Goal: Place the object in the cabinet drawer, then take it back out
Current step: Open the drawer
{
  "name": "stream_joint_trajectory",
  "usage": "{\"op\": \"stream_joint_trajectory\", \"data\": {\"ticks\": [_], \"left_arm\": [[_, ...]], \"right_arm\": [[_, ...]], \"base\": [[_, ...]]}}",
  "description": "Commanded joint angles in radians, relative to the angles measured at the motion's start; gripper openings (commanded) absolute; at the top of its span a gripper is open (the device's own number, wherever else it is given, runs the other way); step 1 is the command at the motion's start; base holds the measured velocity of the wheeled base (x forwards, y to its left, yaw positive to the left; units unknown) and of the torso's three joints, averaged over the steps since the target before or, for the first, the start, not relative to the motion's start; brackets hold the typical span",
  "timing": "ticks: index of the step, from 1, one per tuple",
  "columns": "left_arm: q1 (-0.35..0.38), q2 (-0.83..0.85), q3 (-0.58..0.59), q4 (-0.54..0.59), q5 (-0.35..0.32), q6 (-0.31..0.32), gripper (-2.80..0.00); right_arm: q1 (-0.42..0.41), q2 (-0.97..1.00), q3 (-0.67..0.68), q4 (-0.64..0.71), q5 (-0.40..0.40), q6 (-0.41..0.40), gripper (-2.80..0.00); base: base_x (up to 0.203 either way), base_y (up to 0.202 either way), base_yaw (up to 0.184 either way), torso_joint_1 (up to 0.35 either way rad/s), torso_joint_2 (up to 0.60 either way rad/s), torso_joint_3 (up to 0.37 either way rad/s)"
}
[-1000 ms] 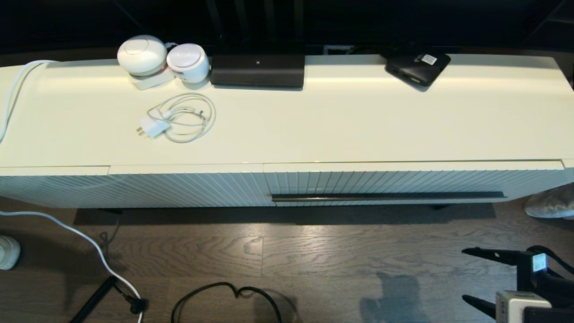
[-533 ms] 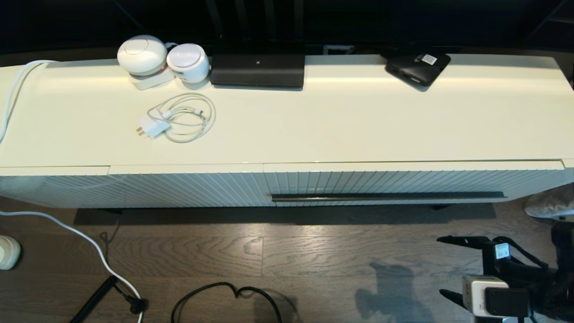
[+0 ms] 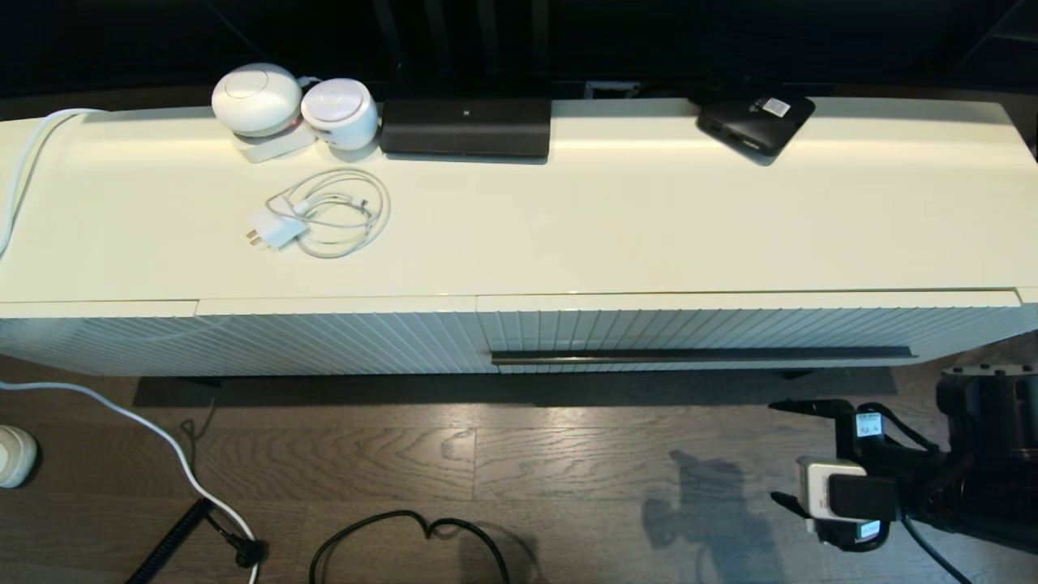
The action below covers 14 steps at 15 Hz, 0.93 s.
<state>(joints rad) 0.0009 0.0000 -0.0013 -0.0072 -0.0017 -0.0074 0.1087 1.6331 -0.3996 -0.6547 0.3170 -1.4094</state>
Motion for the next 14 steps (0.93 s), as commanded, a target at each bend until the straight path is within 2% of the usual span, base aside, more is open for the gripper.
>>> {"op": "stream_joint_trajectory", "data": {"ticks": [1,4,14], "left_arm": [[0.001,0.0,0.0,0.0,0.0,0.0,-2.8],[0.001,0.0,0.0,0.0,0.0,0.0,-2.8],[0.0,0.0,0.001,0.0,0.0,0.0,-2.8]], "right_arm": [[-0.014,0.04,-0.015,-0.006,0.002,-0.01,0.0],[-0.018,0.08,-0.02,-0.059,0.002,-0.01,0.0],[-0.017,0.22,-0.13,-0.106,0.0,-0.005,0.0]], "base": [[0.0,0.0,0.0,0.0,0.0,0.0],[0.0,0.0,0.0,0.0,0.0,0.0],[0.0,0.0,0.0,0.0,0.0,0.0]]}}
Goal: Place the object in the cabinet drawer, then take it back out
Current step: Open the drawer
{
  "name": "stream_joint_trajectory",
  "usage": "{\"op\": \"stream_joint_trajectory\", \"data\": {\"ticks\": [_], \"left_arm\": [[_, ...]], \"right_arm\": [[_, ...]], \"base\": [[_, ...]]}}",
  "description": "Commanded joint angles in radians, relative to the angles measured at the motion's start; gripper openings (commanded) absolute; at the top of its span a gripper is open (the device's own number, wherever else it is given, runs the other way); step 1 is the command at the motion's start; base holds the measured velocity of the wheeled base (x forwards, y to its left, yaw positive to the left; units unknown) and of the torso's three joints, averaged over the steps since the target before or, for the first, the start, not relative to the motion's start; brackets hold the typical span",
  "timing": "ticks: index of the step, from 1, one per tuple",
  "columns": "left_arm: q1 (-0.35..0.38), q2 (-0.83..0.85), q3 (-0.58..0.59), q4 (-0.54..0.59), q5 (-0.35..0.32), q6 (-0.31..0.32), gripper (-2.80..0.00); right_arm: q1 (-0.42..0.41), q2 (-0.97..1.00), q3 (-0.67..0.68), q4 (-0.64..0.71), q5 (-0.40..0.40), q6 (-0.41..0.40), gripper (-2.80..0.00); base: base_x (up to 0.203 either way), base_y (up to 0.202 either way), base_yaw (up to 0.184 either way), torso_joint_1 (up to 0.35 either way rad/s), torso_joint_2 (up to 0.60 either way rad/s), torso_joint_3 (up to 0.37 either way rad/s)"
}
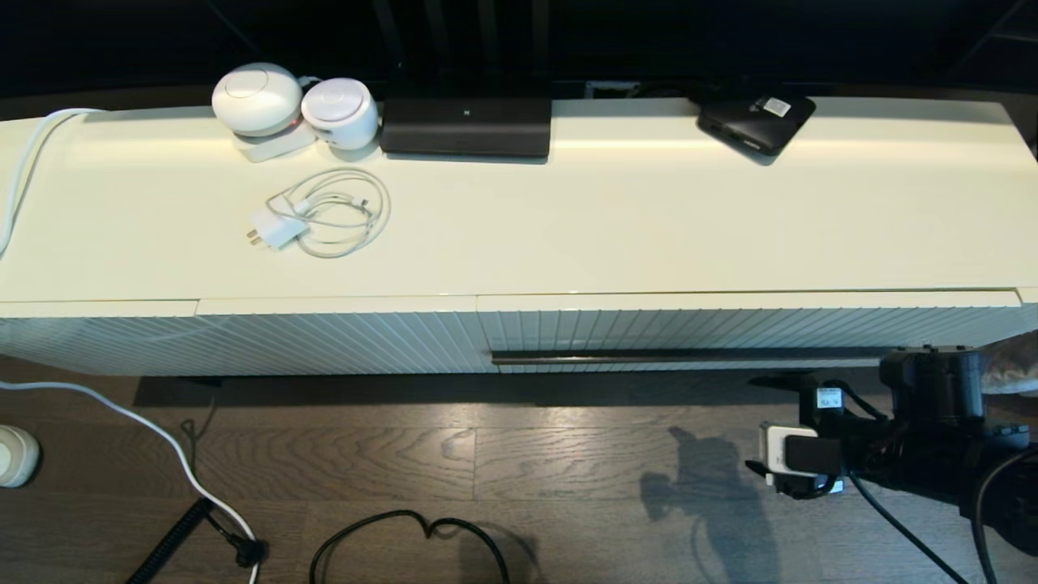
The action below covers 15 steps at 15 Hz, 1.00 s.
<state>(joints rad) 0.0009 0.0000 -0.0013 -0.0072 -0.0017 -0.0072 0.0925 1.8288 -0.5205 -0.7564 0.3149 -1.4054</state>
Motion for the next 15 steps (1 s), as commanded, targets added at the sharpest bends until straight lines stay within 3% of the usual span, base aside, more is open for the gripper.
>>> {"op": "stream_joint_trajectory", "data": {"ticks": [1,15], "left_arm": [[-0.001,0.0,0.0,0.0,0.0,0.0,-2.8],[0.001,0.0,0.0,0.0,0.0,0.0,-2.8]], "right_arm": [[-0.002,0.038,-0.024,-0.011,0.003,-0.01,0.0],[0.0,0.123,-0.139,-0.053,0.005,-0.04,0.0]], "base": [[0.0,0.0,0.0,0.0,0.0,0.0],[0.0,0.0,0.0,0.0,0.0,0.0]]}}
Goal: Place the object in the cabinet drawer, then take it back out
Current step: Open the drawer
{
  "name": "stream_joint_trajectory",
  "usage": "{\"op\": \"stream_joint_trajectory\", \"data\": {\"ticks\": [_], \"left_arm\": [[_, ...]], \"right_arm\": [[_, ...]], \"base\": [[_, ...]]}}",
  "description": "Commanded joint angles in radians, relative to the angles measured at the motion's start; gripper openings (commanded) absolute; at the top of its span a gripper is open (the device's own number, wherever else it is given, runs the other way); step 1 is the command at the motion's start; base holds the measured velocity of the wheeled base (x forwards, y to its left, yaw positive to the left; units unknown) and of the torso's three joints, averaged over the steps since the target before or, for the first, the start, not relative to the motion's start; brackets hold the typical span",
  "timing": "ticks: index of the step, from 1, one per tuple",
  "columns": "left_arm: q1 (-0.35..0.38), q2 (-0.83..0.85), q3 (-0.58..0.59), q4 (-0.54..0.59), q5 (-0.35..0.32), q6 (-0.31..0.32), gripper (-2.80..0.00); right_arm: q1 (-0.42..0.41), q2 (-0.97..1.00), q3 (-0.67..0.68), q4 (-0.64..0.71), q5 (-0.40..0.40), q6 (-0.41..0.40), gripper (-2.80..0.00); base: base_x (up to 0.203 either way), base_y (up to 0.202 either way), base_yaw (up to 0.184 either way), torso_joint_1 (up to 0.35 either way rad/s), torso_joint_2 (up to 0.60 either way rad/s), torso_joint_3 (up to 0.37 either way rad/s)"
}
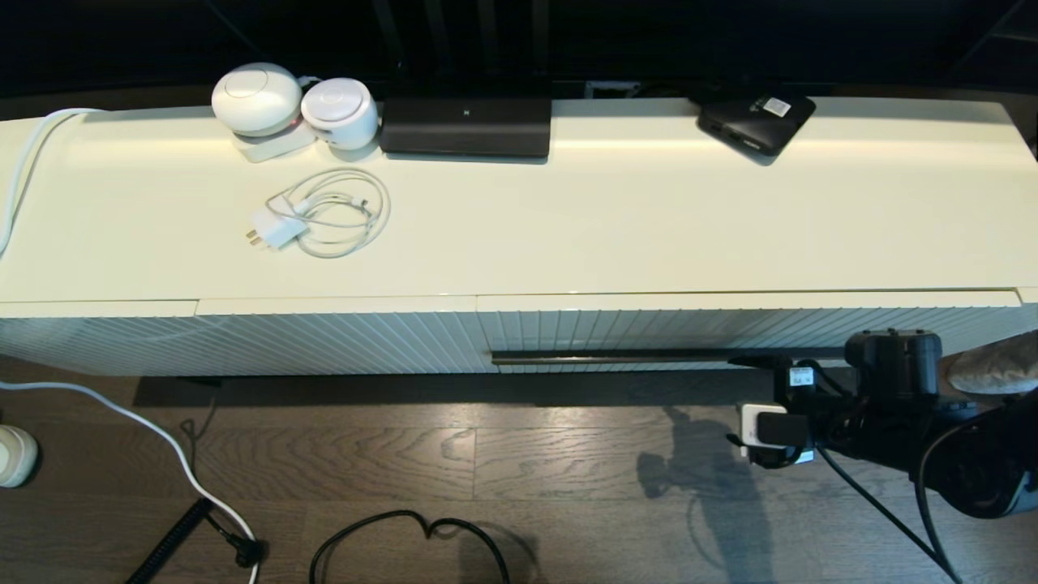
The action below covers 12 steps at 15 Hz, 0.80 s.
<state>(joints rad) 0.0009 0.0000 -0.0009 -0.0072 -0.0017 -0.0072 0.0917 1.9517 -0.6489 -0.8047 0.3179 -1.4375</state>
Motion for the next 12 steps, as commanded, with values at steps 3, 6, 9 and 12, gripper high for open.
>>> {"op": "stream_joint_trajectory", "data": {"ticks": [3,6,9,12], "left_arm": [[0.001,0.0,-0.001,0.0,0.0,0.0,-2.8],[-0.001,0.0,-0.001,0.0,0.0,0.0,-2.8],[-0.001,0.0,0.001,0.0,0.0,0.0,-2.8],[0.001,0.0,-0.001,0.0,0.0,0.0,-2.8]], "right_arm": [[-0.002,-0.047,0.012,-0.005,0.016,-0.035,0.0],[-0.011,-0.034,-0.008,-0.01,0.045,-0.076,0.0],[-0.025,0.005,-0.014,-0.043,0.049,-0.087,0.0],[-0.036,0.043,-0.034,-0.045,0.047,-0.095,0.0]], "base": [[0.0,0.0,0.0,0.0,0.0,0.0],[0.0,0.0,0.0,0.0,0.0,0.0],[0.0,0.0,0.0,0.0,0.0,0.0],[0.0,0.0,0.0,0.0,0.0,0.0]]}}
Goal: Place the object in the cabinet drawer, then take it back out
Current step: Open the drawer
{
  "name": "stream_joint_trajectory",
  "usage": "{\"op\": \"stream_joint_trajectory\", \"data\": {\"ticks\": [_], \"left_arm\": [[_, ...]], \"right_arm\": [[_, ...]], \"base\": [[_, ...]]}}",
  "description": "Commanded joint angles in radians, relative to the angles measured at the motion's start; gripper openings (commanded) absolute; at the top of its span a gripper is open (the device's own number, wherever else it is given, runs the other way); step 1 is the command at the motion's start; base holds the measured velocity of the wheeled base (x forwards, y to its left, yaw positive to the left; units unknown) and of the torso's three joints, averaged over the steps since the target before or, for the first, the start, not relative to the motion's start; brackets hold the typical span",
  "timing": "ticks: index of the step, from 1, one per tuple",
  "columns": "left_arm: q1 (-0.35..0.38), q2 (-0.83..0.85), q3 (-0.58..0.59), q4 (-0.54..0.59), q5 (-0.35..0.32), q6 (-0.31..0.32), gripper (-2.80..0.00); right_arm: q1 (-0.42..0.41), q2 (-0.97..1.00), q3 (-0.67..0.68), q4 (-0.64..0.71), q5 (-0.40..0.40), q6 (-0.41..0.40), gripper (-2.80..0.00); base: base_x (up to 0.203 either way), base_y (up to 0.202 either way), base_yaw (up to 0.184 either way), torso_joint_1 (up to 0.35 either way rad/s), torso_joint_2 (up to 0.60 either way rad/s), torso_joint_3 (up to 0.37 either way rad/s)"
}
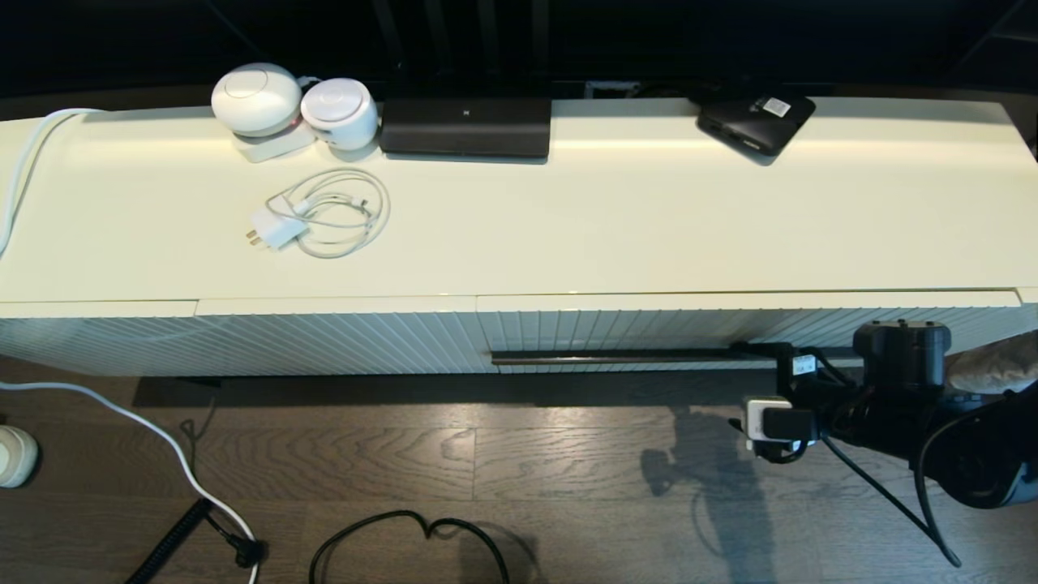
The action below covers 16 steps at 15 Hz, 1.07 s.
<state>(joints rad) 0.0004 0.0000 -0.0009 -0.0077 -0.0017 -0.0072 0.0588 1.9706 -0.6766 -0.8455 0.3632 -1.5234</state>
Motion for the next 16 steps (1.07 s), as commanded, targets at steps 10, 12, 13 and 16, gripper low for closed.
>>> {"op": "stream_joint_trajectory", "data": {"ticks": [10,12,13,16], "left_arm": [[0.001,0.0,0.001,0.0,0.0,0.0,-2.8],[0.0,0.0,-0.001,0.0,0.0,0.0,-2.8],[0.001,0.0,-0.001,0.0,0.0,0.0,-2.8],[0.001,0.0,-0.001,0.0,0.0,0.0,-2.8]], "right_arm": [[-0.005,0.063,-0.014,-0.003,0.0,-0.012,0.0],[-0.001,0.047,-0.001,-0.001,0.0,-0.012,0.0],[0.002,0.042,0.005,0.0,0.0,-0.013,0.0],[0.011,0.013,0.028,0.005,-0.001,-0.015,0.0]], "base": [[0.0,0.0,0.0,0.0,0.0,0.0],[0.0,0.0,0.0,0.0,0.0,0.0],[0.0,0.0,0.0,0.0,0.0,0.0],[0.0,0.0,0.0,0.0,0.0,0.0]]}}
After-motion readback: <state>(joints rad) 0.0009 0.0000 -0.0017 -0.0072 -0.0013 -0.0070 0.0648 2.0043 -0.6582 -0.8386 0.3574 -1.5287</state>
